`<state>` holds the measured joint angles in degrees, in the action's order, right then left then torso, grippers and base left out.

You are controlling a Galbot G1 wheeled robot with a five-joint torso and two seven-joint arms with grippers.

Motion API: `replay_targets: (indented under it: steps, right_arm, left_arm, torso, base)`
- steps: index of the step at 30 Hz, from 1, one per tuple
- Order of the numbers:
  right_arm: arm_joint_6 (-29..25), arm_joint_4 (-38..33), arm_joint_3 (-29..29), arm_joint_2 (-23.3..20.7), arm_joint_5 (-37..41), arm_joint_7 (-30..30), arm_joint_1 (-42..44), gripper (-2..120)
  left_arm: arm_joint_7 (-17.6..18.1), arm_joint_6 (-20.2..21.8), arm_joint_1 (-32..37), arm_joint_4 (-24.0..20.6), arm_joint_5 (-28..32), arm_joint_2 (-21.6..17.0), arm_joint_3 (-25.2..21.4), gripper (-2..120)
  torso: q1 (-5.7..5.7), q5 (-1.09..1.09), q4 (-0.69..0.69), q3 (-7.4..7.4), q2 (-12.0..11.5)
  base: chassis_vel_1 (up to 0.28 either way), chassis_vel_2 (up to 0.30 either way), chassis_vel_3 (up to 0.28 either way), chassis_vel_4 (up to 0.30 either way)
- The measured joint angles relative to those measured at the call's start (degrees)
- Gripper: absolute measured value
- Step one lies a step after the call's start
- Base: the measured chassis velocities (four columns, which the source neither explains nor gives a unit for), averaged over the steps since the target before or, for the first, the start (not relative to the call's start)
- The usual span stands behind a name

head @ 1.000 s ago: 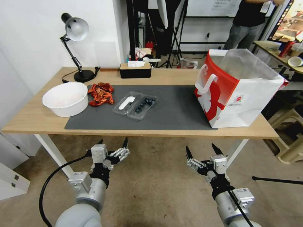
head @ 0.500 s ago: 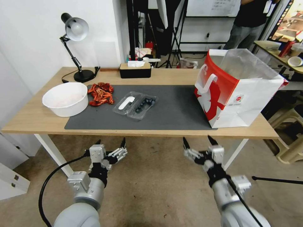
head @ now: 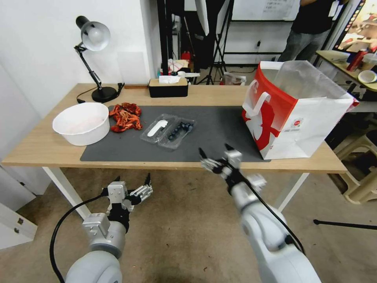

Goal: Close the takeout container lid, then place the container into the takeout bag.

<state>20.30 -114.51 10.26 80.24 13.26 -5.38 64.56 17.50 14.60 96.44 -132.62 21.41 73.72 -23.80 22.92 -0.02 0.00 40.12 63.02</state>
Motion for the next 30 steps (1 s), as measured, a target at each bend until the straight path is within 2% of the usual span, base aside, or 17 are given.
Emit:
replay_targets:
  steps: [3,5,6,7,8,10,13,17,30]
  right_arm:
    - [7.3,2.7,-4.7,1.2,2.3,-8.0,-6.7,100]
    - [7.8,2.9,-5.0,1.3,2.6,-8.6,-7.1,100]
    - [12.7,5.2,-7.9,2.4,5.0,-14.4,-11.4,100]
    - [14.8,6.7,-9.3,3.1,6.7,-17.3,-13.7,100]
    - [14.8,6.7,-9.3,3.1,6.7,-17.3,-13.7,100]
    - [18.4,9.9,-12.1,4.6,11.0,-22.0,-18.1,100]
    - [20.7,13.4,-14.1,6.0,14.1,-25.4,-22.2,100]
    - [22.0,16.1,-16.0,7.1,17.6,-29.5,-25.5,100]
    - [22.1,18.9,-18.3,8.5,19.3,-34.0,-25.8,100]
  left_arm:
    - [-0.1,-0.3,-0.1,0.8,0.1,0.0,-0.5,100]
    - [-0.1,-0.3,-0.1,0.8,0.1,0.0,-0.5,100]
    - [-0.1,-0.7,-0.1,1.2,0.2,0.0,-0.8,100]
    - [-0.1,-0.9,-0.1,1.5,0.3,0.0,-1.0,100]
    - [-0.1,-0.9,-0.1,1.5,0.3,0.0,-1.0,100]
    - [-0.1,-1.3,0.0,2.1,0.3,0.0,-1.3,100]
    - [-0.1,-1.8,0.0,2.7,0.3,0.0,-1.4,100]
    - [-0.1,-2.0,-0.1,3.1,0.3,0.0,-1.6,100]
    - [-0.2,-2.3,-0.4,3.6,0.7,-0.2,-1.8,100]
  torso:
    - [0.0,0.01,0.01,0.0,0.0]
    - [0.0,0.0,0.0,0.0,0.0]
    - [0.0,0.01,0.0,0.0,0.0]
    - [0.0,0.01,0.0,0.0,0.0]
    - [0.0,0.01,0.0,0.0,0.0]
    - [0.01,0.0,0.0,0.0,0.0]
    - [0.0,0.0,0.02,0.0,0.0]
    - [0.01,0.01,0.01,0.0,0.0]
    - [0.0,0.01,0.0,-0.01,0.0]
  base:
    - [0.0,0.0,0.0,0.0]
    - [0.0,0.0,0.0,0.0]
    - [0.0,0.0,0.0,0.0]
    - [0.0,0.0,0.0,0.0]
    - [0.0,0.0,0.0,0.0]
    - [0.0,0.0,0.0,0.0]
    - [0.0,0.0,0.0,0.0]
    - [0.0,0.0,0.0,0.0]
    - [0.0,0.0,0.0,0.0]
